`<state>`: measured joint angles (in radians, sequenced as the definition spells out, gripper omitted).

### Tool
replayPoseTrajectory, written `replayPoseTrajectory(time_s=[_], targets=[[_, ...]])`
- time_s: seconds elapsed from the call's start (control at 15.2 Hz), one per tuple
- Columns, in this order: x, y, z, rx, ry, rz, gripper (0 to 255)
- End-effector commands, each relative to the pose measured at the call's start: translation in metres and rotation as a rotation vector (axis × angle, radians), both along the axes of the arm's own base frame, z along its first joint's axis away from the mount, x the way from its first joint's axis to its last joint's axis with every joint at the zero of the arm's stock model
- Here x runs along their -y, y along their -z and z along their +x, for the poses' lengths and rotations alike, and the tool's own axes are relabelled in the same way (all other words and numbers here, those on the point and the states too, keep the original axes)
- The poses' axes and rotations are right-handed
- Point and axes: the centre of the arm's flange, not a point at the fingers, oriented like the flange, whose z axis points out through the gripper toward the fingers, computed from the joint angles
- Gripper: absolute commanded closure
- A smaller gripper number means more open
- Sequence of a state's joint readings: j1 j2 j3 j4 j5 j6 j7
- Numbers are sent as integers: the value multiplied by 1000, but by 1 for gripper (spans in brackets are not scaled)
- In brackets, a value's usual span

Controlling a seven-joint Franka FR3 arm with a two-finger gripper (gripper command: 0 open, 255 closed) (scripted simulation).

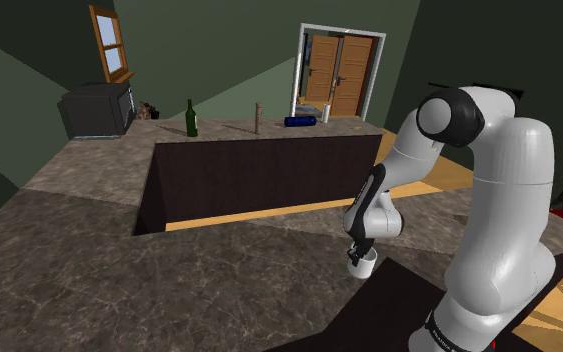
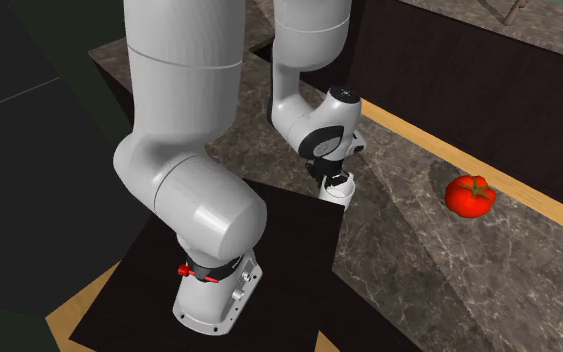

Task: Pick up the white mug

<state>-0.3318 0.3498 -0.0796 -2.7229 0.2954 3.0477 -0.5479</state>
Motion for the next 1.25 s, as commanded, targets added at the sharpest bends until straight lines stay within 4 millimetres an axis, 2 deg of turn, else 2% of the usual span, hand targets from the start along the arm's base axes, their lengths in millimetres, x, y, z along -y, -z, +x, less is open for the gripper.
replayPoseTrajectory(time_s=[0.0, 0.07, 1.06, 1.19], targets=[[0, 0, 0, 0, 0, 0, 255], [0, 0, 0, 0, 0, 0, 255], [0, -79, 0, 0, 0, 0, 255], [0, -80, 0, 0, 0, 0, 255]])
